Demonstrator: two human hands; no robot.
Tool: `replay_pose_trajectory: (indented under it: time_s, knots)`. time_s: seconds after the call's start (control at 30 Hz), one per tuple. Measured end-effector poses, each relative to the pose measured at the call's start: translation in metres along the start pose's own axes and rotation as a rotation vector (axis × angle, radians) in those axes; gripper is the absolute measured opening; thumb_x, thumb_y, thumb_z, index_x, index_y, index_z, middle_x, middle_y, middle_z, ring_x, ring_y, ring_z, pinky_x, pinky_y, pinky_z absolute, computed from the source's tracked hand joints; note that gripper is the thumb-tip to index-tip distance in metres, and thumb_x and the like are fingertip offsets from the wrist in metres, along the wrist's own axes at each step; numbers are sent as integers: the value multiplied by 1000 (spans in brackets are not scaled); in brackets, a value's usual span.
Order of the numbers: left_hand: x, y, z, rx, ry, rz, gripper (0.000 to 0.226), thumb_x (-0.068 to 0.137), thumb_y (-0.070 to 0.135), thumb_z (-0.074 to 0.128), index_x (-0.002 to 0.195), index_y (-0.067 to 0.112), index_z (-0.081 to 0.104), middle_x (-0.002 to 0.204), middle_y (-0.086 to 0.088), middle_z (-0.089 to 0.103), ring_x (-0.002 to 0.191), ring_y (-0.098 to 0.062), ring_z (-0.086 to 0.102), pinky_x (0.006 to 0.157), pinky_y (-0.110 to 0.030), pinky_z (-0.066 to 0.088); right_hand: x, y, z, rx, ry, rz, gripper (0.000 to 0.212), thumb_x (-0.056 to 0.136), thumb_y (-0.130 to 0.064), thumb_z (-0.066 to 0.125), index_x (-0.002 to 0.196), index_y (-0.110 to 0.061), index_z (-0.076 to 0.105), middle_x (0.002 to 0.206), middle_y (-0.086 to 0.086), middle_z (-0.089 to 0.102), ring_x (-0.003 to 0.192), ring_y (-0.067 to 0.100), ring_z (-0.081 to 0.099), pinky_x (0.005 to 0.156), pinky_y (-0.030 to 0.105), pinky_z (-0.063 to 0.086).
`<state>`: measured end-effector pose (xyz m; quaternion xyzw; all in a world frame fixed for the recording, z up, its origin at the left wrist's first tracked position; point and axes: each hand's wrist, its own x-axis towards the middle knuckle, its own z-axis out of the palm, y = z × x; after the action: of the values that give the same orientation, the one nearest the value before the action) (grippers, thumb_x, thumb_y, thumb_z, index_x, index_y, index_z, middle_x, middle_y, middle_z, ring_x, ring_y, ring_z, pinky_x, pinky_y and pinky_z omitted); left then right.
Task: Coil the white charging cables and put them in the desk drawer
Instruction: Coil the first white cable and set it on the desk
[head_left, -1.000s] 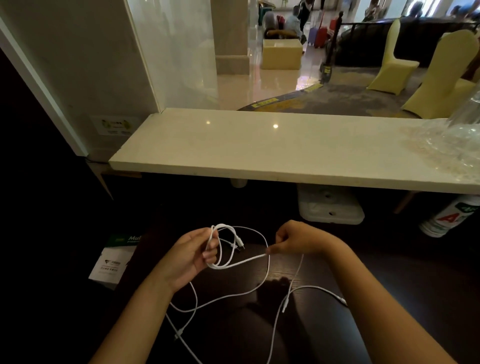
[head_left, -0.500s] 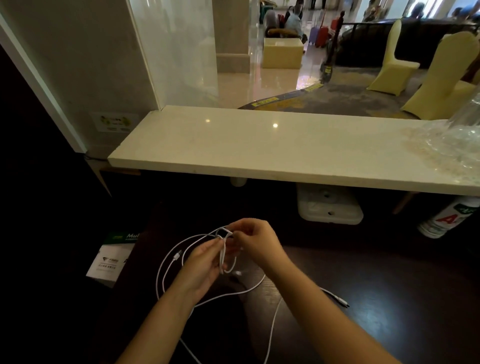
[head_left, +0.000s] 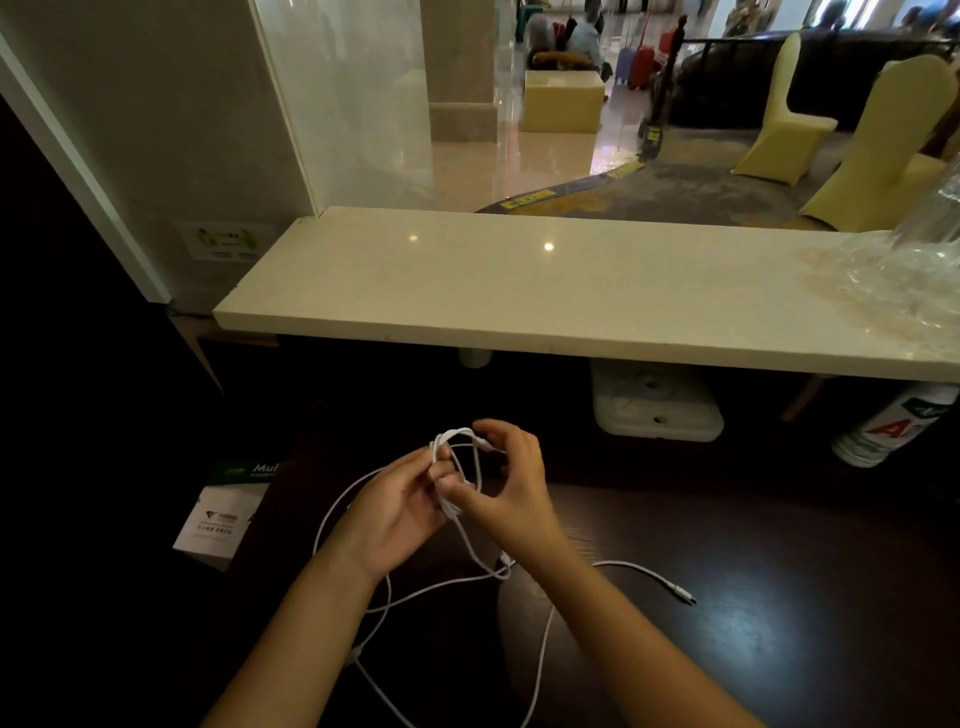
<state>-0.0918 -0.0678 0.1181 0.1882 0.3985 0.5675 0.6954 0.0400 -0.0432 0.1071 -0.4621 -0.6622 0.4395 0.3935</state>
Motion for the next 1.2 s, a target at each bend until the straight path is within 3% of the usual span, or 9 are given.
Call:
replay_pose_trajectory:
  time_s: [0.1, 0.17, 0.27, 0.37, 0.53, 0.73, 0.87, 1.03, 1.2]
  knots:
    - [0, 5, 0, -56, -55, -24, 13, 82, 20, 46, 78, 11, 55, 52, 6, 43, 45, -5, 43, 64, -24, 52, 8, 3, -8, 254, -52, 194, 58, 83, -39, 59, 136, -29, 37, 134, -3, 39, 125, 7, 39, 102, 21, 35]
    - [-2, 6, -5, -54, -101, -52, 13, 83, 19, 46, 80, 10, 55, 53, 6, 42, 44, -5, 40, 61, -24, 52, 14, 2, -18, 482, -236, 379, 41, 95, -26, 44, 136, -19, 42, 127, 3, 51, 118, 14, 49, 94, 26, 42]
    - [-5, 5, -13, -20, -208, -71, 17, 74, 22, 69, 82, 8, 62, 56, 5, 45, 46, -6, 42, 60, -26, 52, 22, 9, -27, 540, -451, 454, 35, 97, -20, 39, 123, -5, 55, 109, 10, 64, 102, 21, 62, 90, 31, 49]
    - [-5, 5, -18, 29, -227, -62, 40, 57, 27, 84, 87, 5, 70, 57, 4, 47, 47, -6, 44, 60, -26, 52, 28, 12, -34, 600, -462, 468, 26, 92, -15, 50, 114, -6, 62, 90, 6, 63, 77, 12, 60, 74, 24, 50]
    - [-5, 4, -18, 70, -260, -79, 42, 61, 29, 81, 93, 4, 69, 58, 4, 47, 49, -5, 44, 64, -26, 52, 31, 15, -39, 719, -639, 566, 22, 91, -18, 51, 101, -13, 69, 88, 0, 72, 80, 8, 62, 75, 21, 49]
    - [-7, 2, -13, 36, -162, -67, 30, 84, 18, 47, 88, 4, 73, 56, 3, 47, 49, -6, 48, 72, -28, 57, 38, 20, -42, 663, -550, 541, 13, 79, -22, 62, 77, -18, 75, 63, -7, 68, 63, 5, 59, 66, 22, 38]
    - [-6, 3, -16, 218, -251, -25, 35, 68, 32, 75, 93, 8, 72, 66, 0, 64, 67, -11, 65, 84, -31, 56, 42, 19, -47, 715, -532, 523, 18, 77, -22, 57, 76, -16, 74, 58, -7, 64, 59, 3, 60, 62, 18, 46]
    - [0, -4, -22, 231, -159, 48, 41, 59, 34, 81, 92, 10, 72, 72, 0, 69, 72, -12, 69, 69, -24, 56, 44, 20, -38, 737, -476, 550, 19, 87, -20, 52, 83, -14, 69, 57, -9, 62, 57, 2, 58, 63, 18, 44]
    - [4, -11, -9, 40, -28, 100, 19, 86, 12, 47, 91, 3, 63, 59, 1, 60, 56, -7, 61, 63, -22, 56, 41, 20, -28, 717, -397, 559, 21, 91, -26, 49, 90, -15, 67, 62, -9, 63, 59, 4, 57, 63, 21, 42]
